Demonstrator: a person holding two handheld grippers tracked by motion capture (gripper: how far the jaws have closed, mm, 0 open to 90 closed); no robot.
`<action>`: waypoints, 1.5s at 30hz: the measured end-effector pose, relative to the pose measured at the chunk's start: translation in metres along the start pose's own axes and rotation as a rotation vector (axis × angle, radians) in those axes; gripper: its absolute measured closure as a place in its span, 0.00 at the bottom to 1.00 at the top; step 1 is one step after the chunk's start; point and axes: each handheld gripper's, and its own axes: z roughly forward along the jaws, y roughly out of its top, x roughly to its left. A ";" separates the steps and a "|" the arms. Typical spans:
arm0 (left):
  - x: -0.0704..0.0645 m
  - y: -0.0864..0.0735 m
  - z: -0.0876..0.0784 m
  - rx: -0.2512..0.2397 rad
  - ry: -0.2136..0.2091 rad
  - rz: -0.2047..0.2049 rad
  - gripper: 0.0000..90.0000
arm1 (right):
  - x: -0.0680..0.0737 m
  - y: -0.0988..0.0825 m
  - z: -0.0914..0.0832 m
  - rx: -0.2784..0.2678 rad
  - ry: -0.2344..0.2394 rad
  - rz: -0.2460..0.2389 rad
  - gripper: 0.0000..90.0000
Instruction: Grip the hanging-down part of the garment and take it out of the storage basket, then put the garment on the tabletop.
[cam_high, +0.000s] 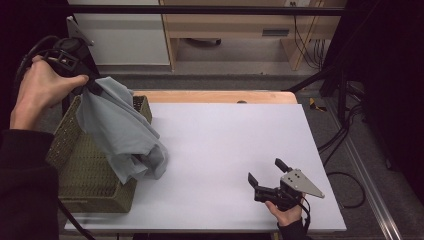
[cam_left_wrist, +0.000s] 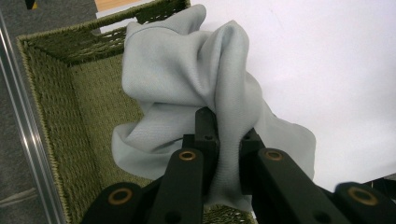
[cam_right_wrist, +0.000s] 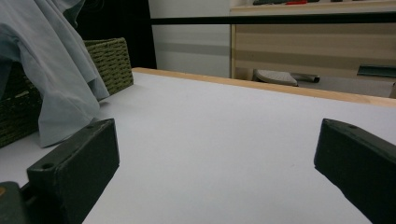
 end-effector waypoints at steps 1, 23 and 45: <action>-0.001 0.000 0.000 0.000 0.001 0.001 0.93 | 0.000 0.000 0.000 0.003 -0.001 0.000 0.00; -0.064 0.012 -0.015 -0.060 -0.037 0.144 0.93 | -0.002 0.002 -0.003 0.003 0.002 0.001 0.00; -0.182 0.029 0.010 -0.077 -0.122 0.425 0.93 | -0.001 0.003 -0.006 0.007 0.015 0.015 0.00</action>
